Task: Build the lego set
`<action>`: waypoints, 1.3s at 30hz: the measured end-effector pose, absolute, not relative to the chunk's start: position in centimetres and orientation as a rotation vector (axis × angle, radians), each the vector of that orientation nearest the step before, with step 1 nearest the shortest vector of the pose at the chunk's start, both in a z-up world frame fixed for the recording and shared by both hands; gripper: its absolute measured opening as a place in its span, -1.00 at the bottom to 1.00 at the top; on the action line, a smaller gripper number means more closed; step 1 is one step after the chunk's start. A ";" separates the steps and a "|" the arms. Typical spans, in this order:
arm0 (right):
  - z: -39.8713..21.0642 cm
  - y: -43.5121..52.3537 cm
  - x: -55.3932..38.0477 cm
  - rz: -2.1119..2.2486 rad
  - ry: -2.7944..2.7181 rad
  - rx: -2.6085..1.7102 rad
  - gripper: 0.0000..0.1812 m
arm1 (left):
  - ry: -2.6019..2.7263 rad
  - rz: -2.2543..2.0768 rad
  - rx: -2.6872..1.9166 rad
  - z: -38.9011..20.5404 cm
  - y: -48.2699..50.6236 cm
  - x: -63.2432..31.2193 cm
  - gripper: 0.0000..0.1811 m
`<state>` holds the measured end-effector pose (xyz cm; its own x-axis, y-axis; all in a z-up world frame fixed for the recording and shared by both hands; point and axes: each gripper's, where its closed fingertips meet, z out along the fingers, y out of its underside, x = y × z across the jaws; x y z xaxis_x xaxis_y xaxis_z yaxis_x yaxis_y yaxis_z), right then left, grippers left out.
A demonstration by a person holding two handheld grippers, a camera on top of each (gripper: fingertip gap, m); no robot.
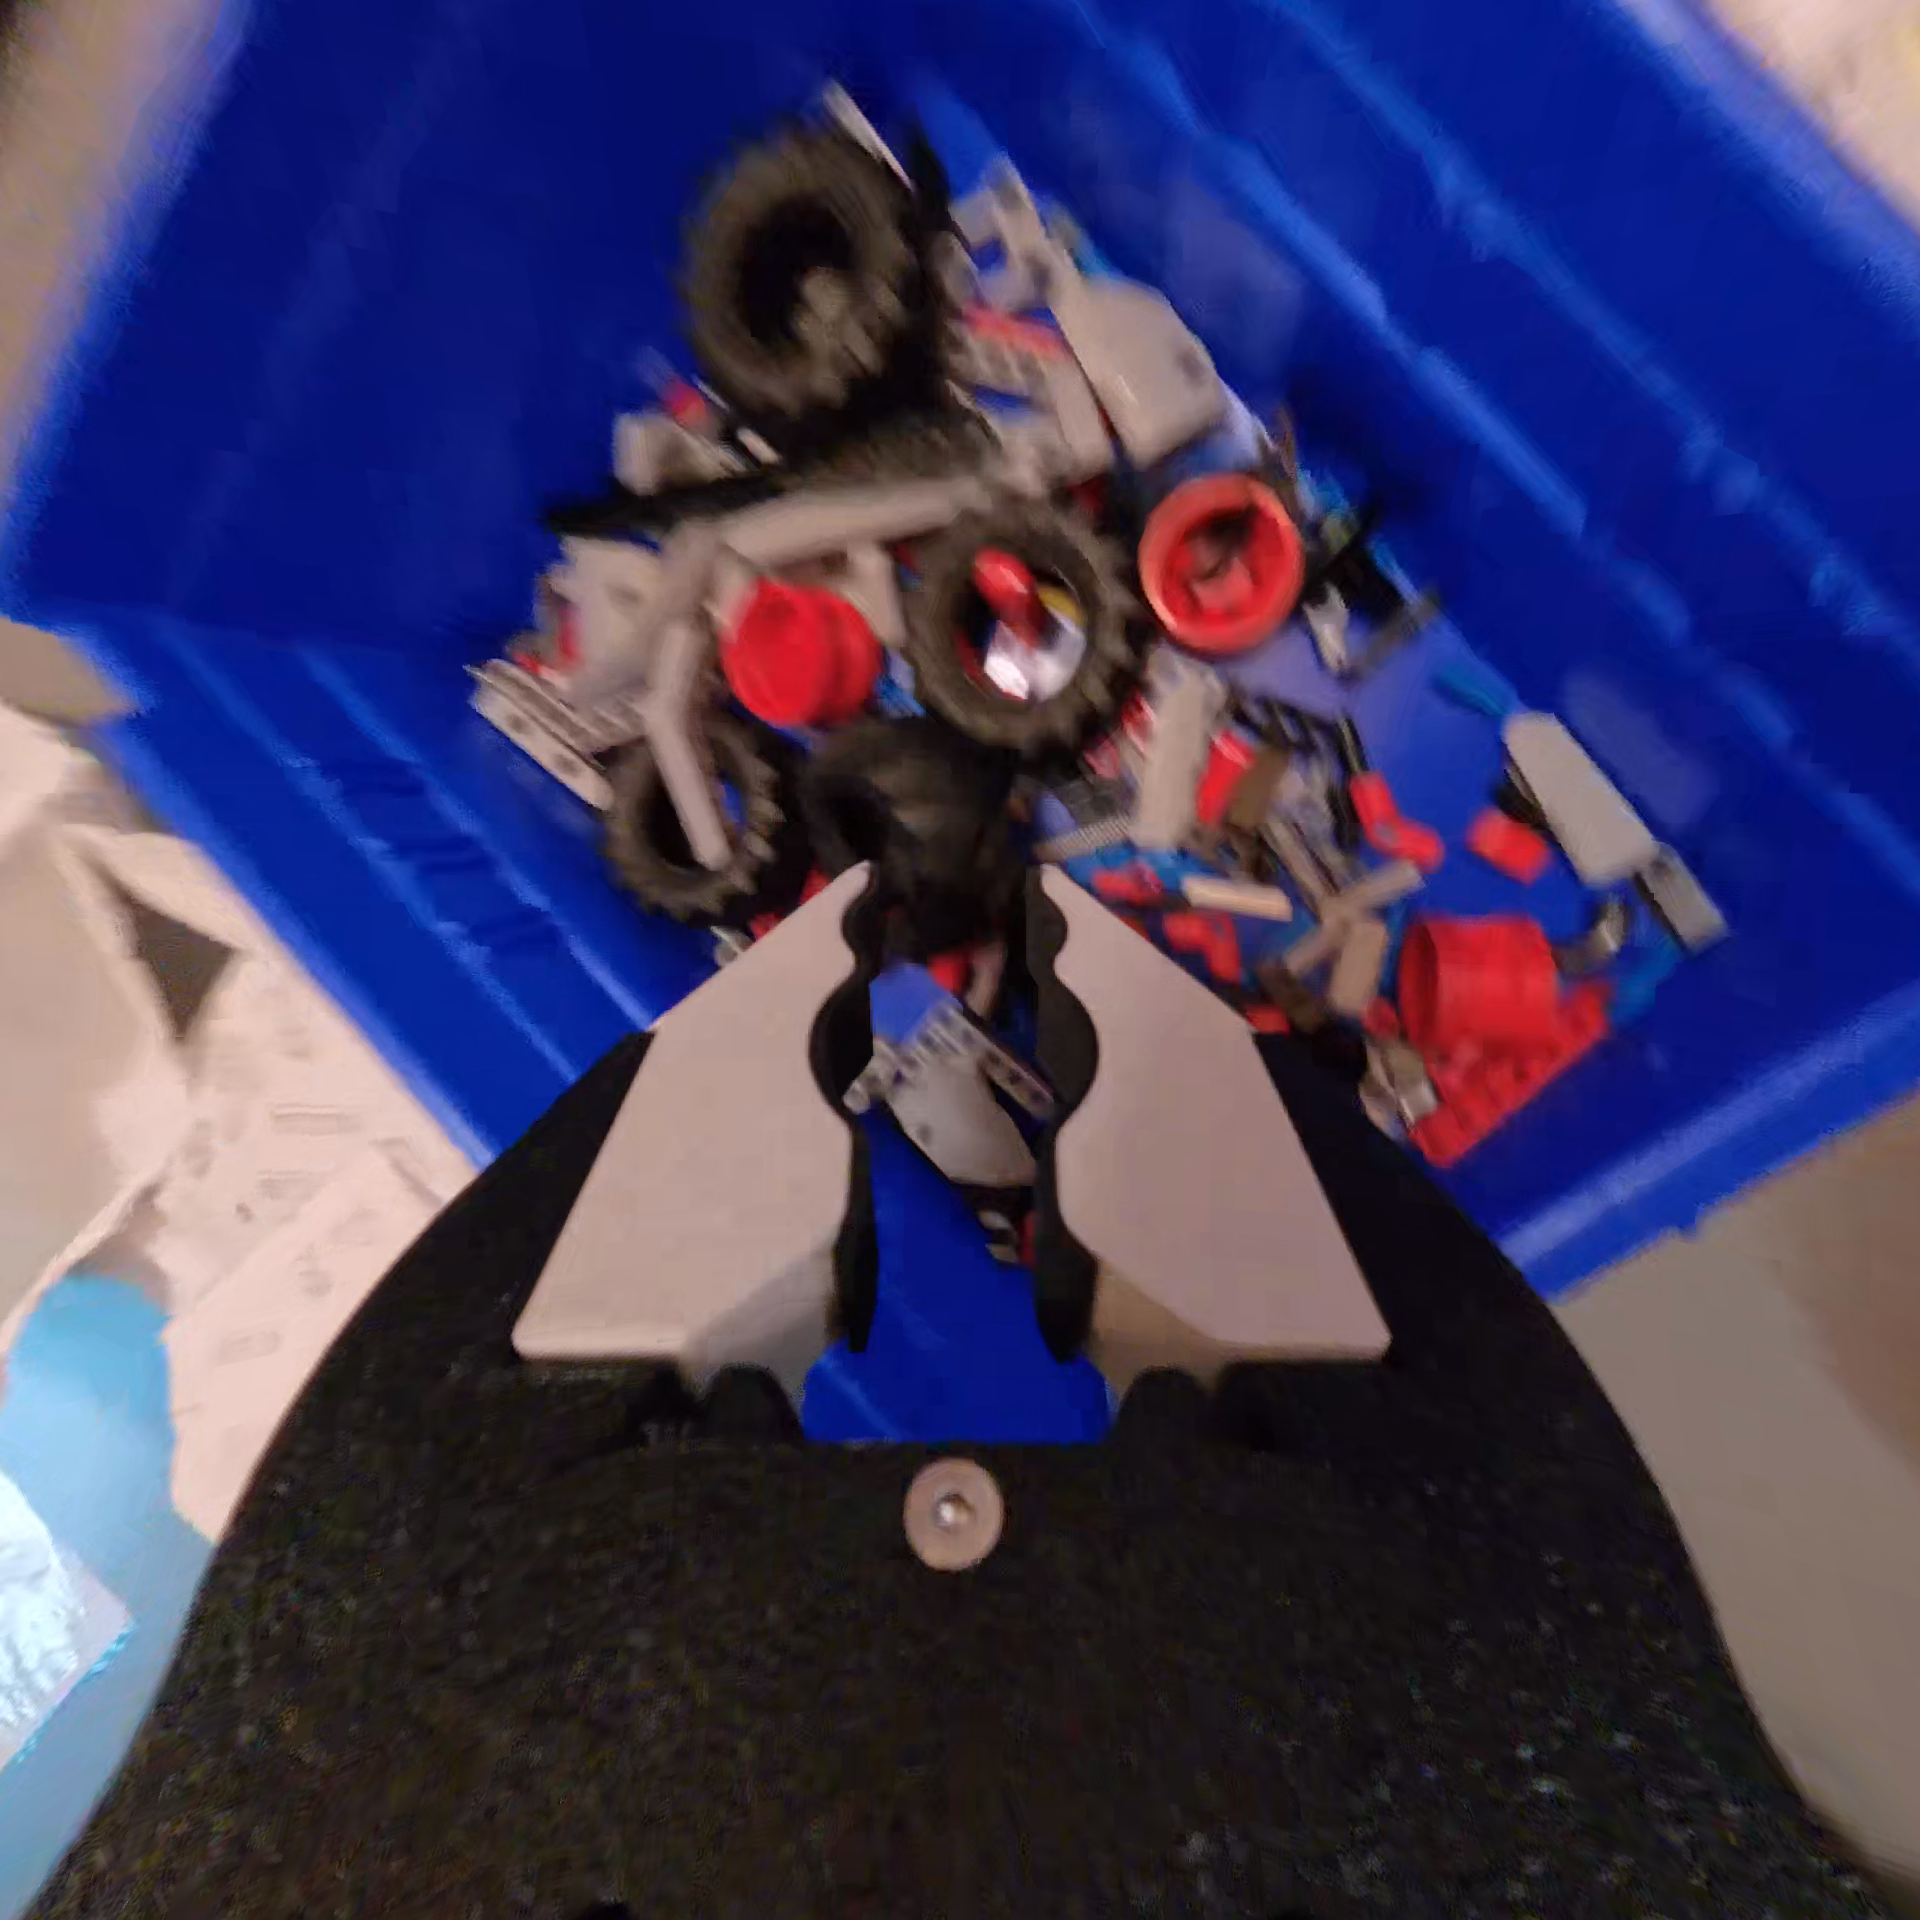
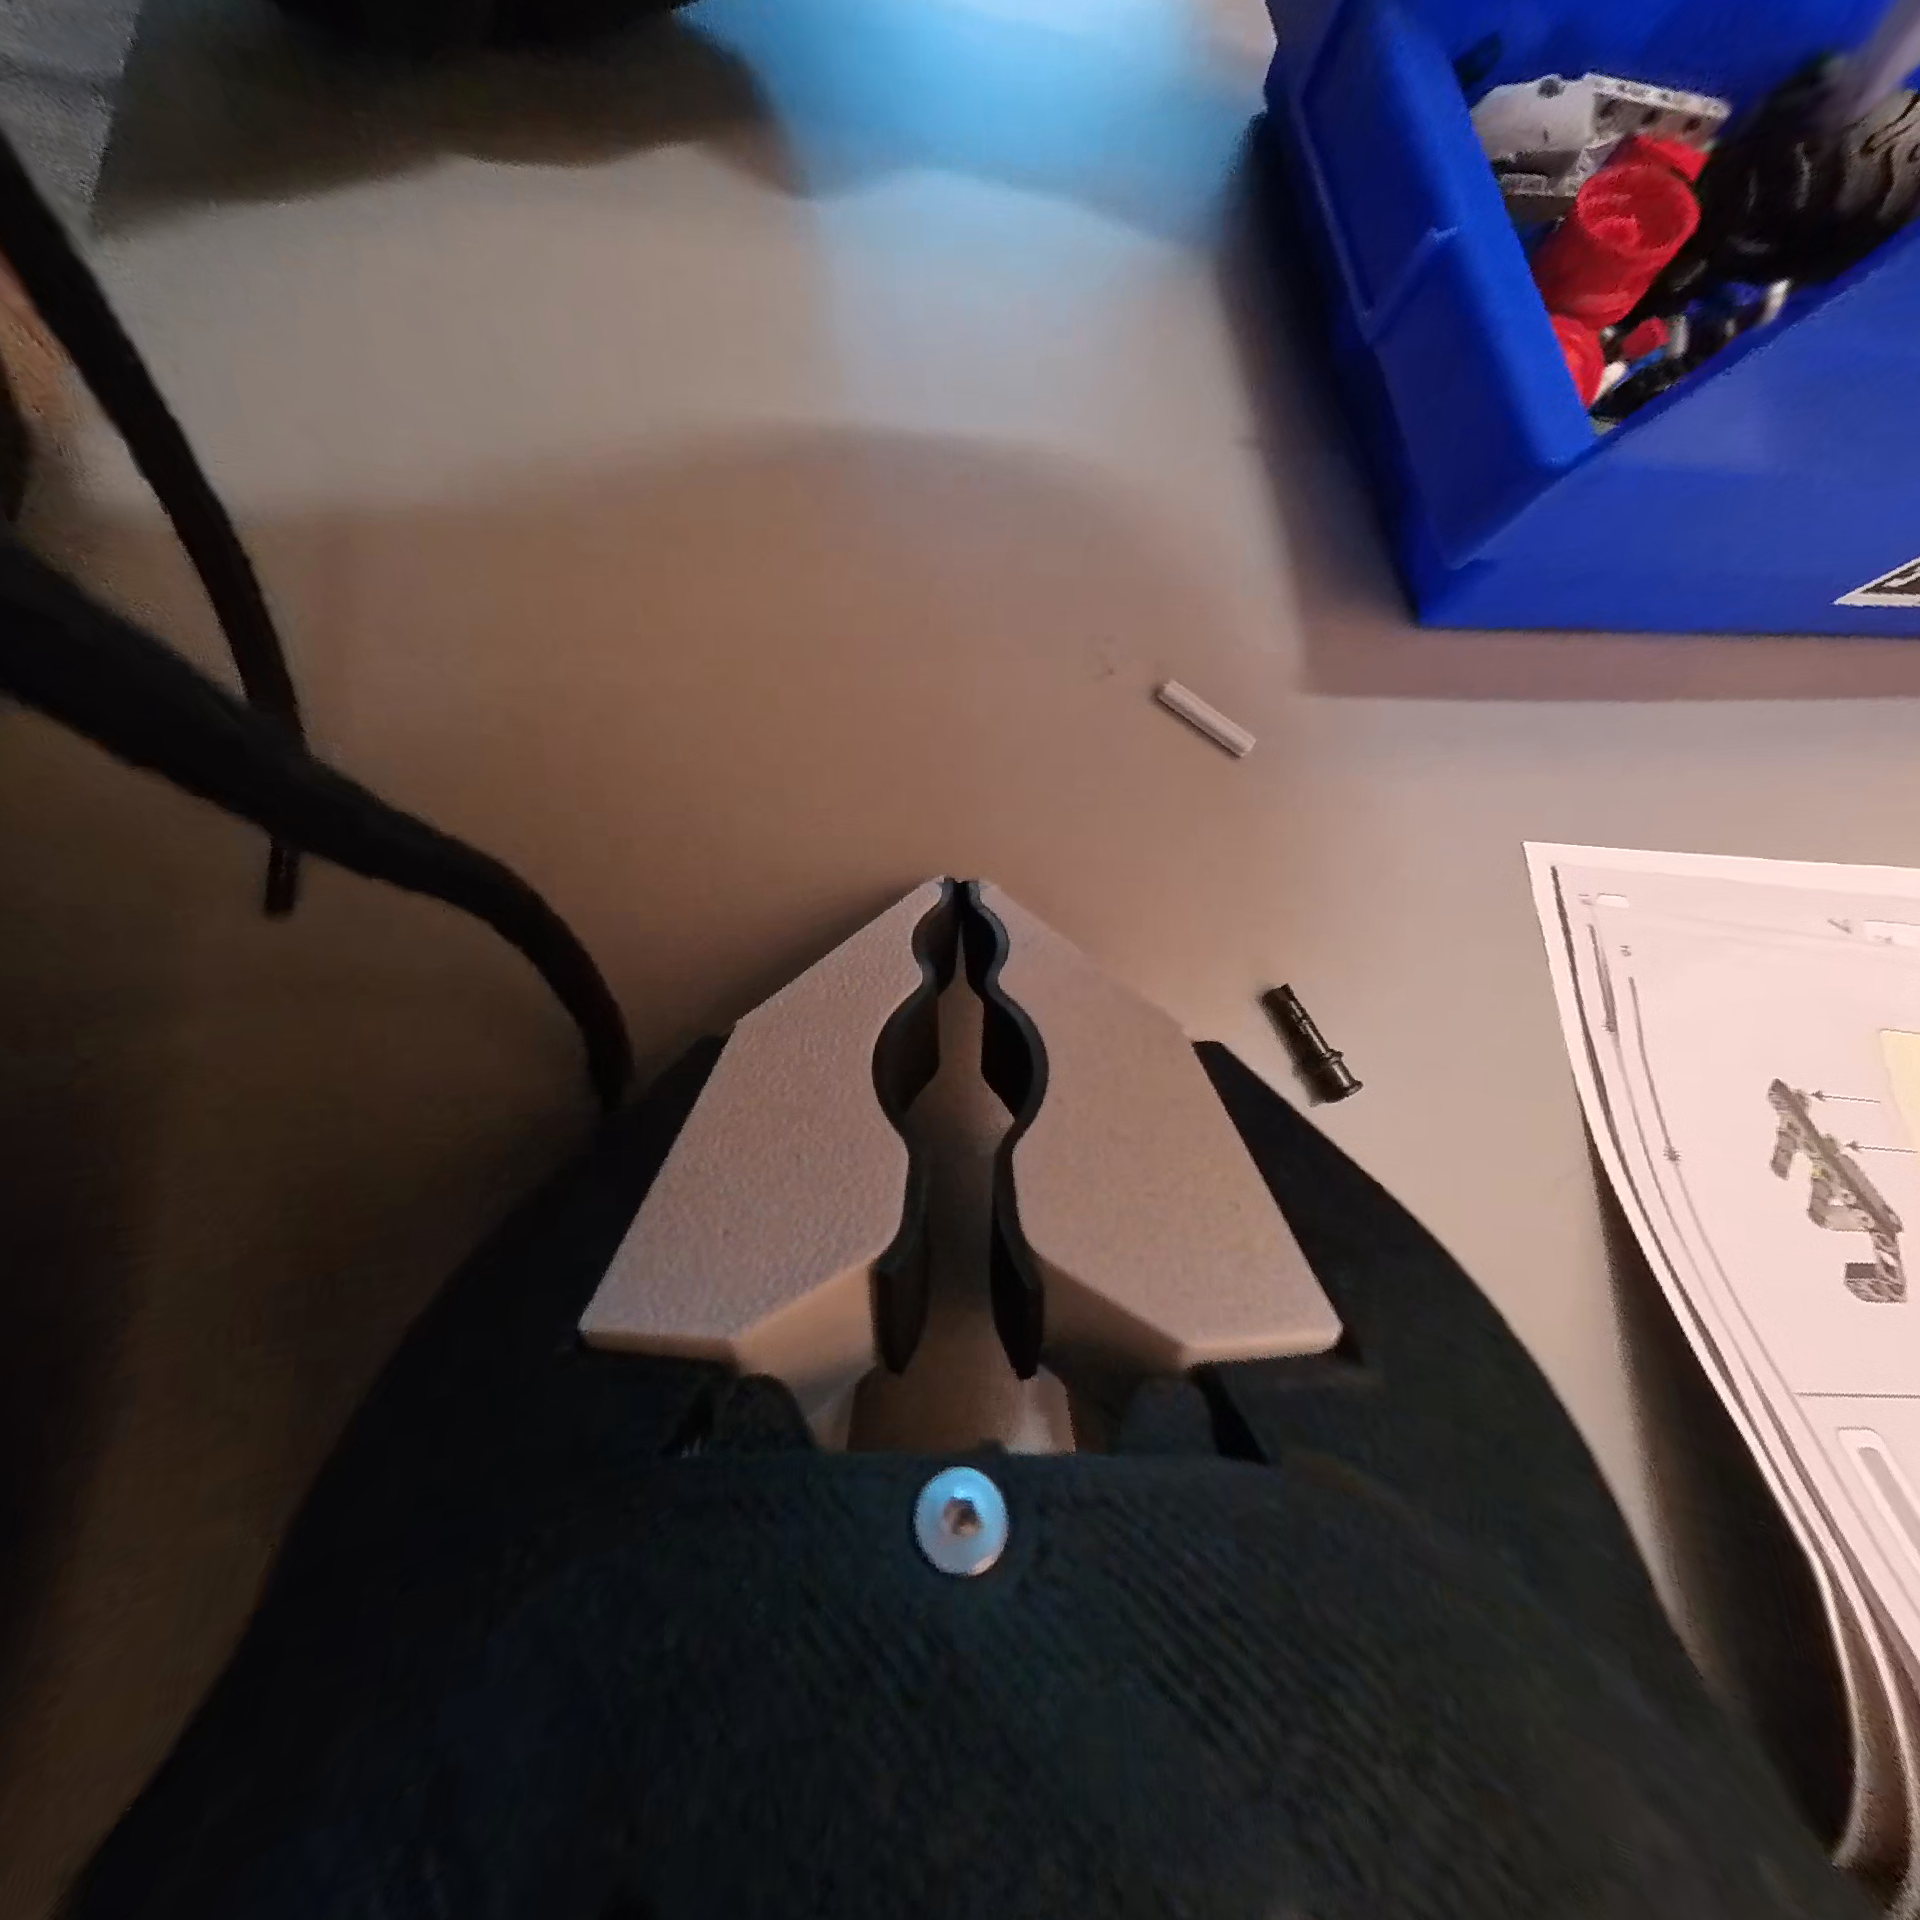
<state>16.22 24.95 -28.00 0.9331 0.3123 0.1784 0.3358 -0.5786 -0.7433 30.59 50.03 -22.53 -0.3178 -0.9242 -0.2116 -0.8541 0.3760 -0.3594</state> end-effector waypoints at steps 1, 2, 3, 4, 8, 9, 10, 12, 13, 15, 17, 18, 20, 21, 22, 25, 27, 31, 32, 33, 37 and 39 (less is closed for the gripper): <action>-28.0 25.0 16.2 -0.025 -0.454 -2.227 -1.00 | 2.175 -0.280 -1.520 -21.7 50.5 32.0 -0.70; -28.0 25.0 16.2 -0.020 -0.457 -2.227 -1.00 | 2.105 -0.308 -1.487 -21.3 50.8 33.3 -0.69; -28.0 25.1 16.2 -0.016 -0.456 -2.227 -1.00 | 2.066 -0.335 -1.474 -21.3 50.8 34.3 -0.68; -28.0 25.1 16.3 -0.014 -0.457 -2.228 -1.00 | 2.068 -0.352 -1.482 -21.9 50.5 34.8 -0.65; -28.0 25.2 16.3 -0.006 -0.457 -2.228 -1.00 | 2.216 -0.368 -1.503 -24.9 49.1 34.4 -0.76; -28.0 25.2 16.3 -0.009 -0.459 -2.227 -1.00 | 2.227 -0.371 -1.513 -24.9 49.1 34.1 -0.75; -28.0 25.2 16.3 -0.017 -0.462 -2.226 -1.00 | 2.263 -0.364 -1.534 -25.2 49.0 33.4 -0.78; -28.0 25.2 16.3 -0.029 -0.468 -2.223 -1.00 | 2.384 -0.335 -1.577 -26.0 48.5 31.3 -0.82; -28.0 25.2 16.3 -0.030 -0.468 -2.223 -1.00 | 2.434 -0.303 -1.588 -26.2 48.5 30.4 -0.85; -28.0 25.2 16.3 -0.027 -0.467 -2.223 -1.00 | 2.472 -0.212 -1.583 -26.3 48.8 29.1 -0.89; -28.0 25.2 16.3 -0.028 -0.468 -2.223 -1.00 | 2.523 -0.181 -1.581 -26.0 48.5 27.7 -0.92; -28.0 25.2 16.3 -0.030 -0.469 -2.222 -1.00 | 2.563 -0.172 -1.582 -25.8 48.4 26.7 -0.94; -28.0 25.3 16.3 -0.032 -0.470 -2.222 -1.00 | 2.615 -0.161 -1.568 -25.2 48.5 25.0 -0.96; -28.0 25.3 16.3 -0.031 -0.470 -2.222 -1.00 | 2.602 -0.157 -1.562 -24.7 48.8 24.7 -0.94; -28.0 25.3 16.3 -0.032 -0.471 -2.222 -1.00 | 2.556 -0.168 -1.564 -24.0 49.3 24.9 -0.92; -28.0 25.3 16.3 -0.033 -0.472 -2.221 -1.00 | 2.326 -0.327 -1.584 -21.5 50.2 27.9 -0.86; -28.0 25.3 16.3 -0.034 -0.473 -2.221 -1.00 | 2.134 -0.389 -1.610 -19.9 51.6 30.2 -0.83; -28.0 25.3 16.3 -0.038 -0.475 -2.220 -1.00 | 1.829 -0.279 -1.650 -18.2 56.4 31.6 -0.61; -28.0 25.3 16.3 -0.039 -0.476 -2.219 -1.00 | 1.777 -0.223 -1.668 -18.2 57.7 31.5 -0.57; -28.0 25.3 16.3 -0.040 -0.476 -2.219 -1.00 | 1.752 -0.180 -1.689 -18.5 58.6 31.2 -0.55; -28.0 25.3 16.2 -0.039 -0.476 -2.220 -1.00 | 1.878 -0.063 -1.810 -22.2 59.0 29.6 -0.47; -28.0 25.3 16.2 -0.040 -0.477 -2.219 -1.00 | 1.909 0.008 -1.831 -23.2 59.3 29.0 -0.61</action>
<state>16.24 25.28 -27.99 0.9270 0.3238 0.1892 0.3510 -0.5713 -0.7419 28.99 59.30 -23.18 0.0212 -0.9373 -0.3478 -0.9401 0.0997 -0.3260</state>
